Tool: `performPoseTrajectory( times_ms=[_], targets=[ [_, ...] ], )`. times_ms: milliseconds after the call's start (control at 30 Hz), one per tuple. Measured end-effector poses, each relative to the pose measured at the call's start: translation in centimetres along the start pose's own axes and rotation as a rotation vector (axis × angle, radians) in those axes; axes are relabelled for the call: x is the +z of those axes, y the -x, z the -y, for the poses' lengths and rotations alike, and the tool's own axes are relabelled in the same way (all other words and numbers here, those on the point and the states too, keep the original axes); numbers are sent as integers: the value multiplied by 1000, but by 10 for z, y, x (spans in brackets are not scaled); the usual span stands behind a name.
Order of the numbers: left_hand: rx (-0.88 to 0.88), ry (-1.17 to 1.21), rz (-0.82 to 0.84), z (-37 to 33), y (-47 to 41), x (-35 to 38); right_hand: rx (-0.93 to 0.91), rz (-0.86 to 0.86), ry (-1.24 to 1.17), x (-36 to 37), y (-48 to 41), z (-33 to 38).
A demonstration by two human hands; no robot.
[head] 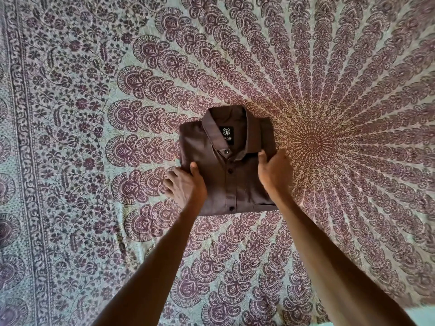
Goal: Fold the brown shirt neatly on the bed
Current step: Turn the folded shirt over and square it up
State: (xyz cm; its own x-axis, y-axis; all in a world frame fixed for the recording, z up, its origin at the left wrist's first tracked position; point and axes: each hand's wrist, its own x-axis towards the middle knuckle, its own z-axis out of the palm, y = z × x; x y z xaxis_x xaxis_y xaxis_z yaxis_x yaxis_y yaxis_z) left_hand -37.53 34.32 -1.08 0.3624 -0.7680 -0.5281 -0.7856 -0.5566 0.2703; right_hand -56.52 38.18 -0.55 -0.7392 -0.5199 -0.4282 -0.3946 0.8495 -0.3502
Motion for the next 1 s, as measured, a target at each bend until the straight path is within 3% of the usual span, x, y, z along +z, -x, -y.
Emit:
performPoseTrajectory(
  times_ms=[167, 433, 600, 733, 1000],
  targets=[
    [54, 122, -47, -1, 5, 1, 56, 135, -174, 0, -15, 2],
    [-56, 553, 366, 11, -32, -15, -178, 212, -398, -3, 3, -23],
    [81, 674, 399, 37, 0, -35, -268, 156, -469, -3, 54, -48],
    [69, 814, 420, 92, 42, -65, -325, 147, -506, -9, 120, -64],
    [-132, 944, 321, 264, 83, -120, -440, 204, -499, 38, 271, -68]
  ],
)
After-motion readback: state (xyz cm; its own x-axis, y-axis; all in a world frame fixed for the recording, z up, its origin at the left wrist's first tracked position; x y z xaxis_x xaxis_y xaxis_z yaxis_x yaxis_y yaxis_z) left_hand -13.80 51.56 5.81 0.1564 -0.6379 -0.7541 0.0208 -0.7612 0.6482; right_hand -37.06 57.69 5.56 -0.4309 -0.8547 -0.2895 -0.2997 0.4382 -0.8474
